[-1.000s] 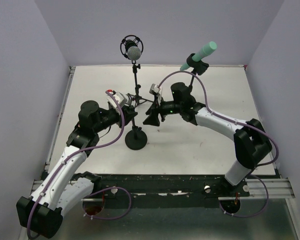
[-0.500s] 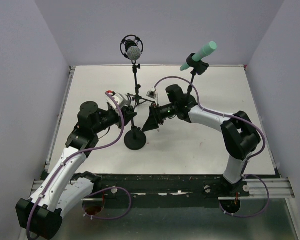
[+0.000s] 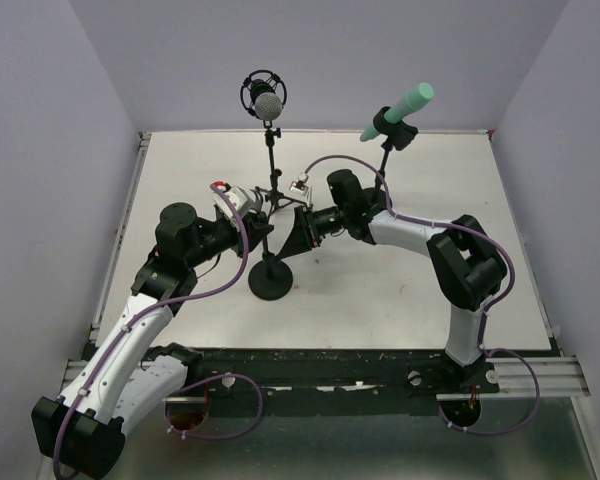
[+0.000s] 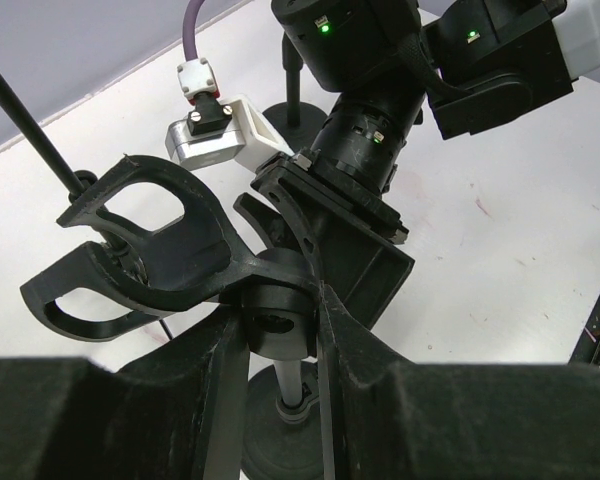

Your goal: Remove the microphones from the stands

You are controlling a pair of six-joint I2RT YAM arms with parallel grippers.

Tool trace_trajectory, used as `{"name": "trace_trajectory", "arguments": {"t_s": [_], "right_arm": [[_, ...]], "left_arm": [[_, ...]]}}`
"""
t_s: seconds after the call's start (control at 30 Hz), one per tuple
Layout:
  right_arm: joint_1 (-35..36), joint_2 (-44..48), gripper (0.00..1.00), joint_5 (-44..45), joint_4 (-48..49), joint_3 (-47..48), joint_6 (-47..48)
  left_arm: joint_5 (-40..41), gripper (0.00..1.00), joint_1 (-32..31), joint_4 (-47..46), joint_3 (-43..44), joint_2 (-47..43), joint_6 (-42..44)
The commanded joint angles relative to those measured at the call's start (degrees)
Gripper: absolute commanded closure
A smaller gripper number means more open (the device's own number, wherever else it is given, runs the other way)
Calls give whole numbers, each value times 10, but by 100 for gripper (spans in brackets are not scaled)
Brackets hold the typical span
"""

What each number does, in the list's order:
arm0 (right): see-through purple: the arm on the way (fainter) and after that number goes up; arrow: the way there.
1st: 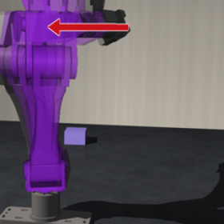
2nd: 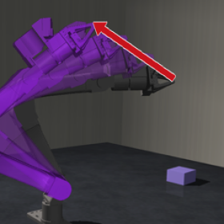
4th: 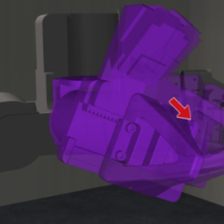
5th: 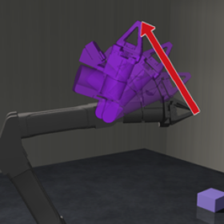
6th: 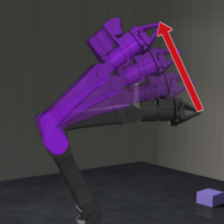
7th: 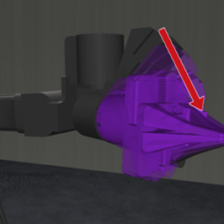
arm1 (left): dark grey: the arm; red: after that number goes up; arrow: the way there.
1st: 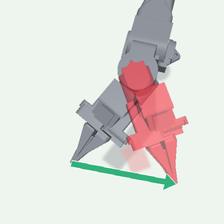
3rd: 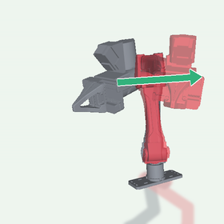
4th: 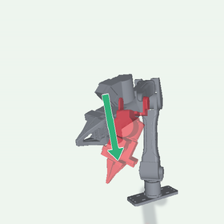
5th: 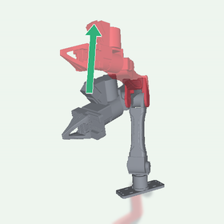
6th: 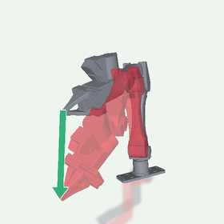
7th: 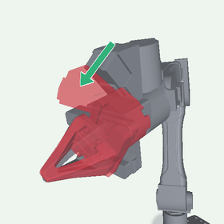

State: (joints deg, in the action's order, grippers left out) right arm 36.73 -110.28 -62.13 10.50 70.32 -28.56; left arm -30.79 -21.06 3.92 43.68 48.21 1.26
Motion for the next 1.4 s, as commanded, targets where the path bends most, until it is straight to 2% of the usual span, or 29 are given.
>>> {"name": "trace_trajectory", "arguments": {"t_s": [0.0, 0.23, 0.37, 0.63, 0.77, 0.8, 0.87, 0.93, 1.37], "right_arm": [[8, -8, 47, -20, 26, 17, -6], [16, -9, 52, -22, 7, 27, 10], [26, 12, 60, 27, -27, 39, 51], [33, 61, 66, 66, -77, 67, 120], [34, 72, 66, 78, -85, 65, 126], [34, 71, 64, 85, -89, 61, 127], [34, 64, 53, 98, -98, 53, 127], [34, 59, 50, 106, -103, 45, 130], [40, 38, 54, 135, -103, 29, 142]], "left_arm": [[12, 100, 4, -29, -2, -7, 7], [23, 100, 5, -32, 1, -4, 6], [25, 100, 5, -31, -3, -4, 7], [34, 100, 8, -33, -6, -3, 9], [33, 100, 10, -35, -8, -3, 8], [33, 100, 11, -35, -9, -3, 8], [33, 100, 10, -35, -9, -3, 8], [34, 100, 11, -36, -8, -3, 9], [56, 100, 16, -37, -12, -8, -6]]}}
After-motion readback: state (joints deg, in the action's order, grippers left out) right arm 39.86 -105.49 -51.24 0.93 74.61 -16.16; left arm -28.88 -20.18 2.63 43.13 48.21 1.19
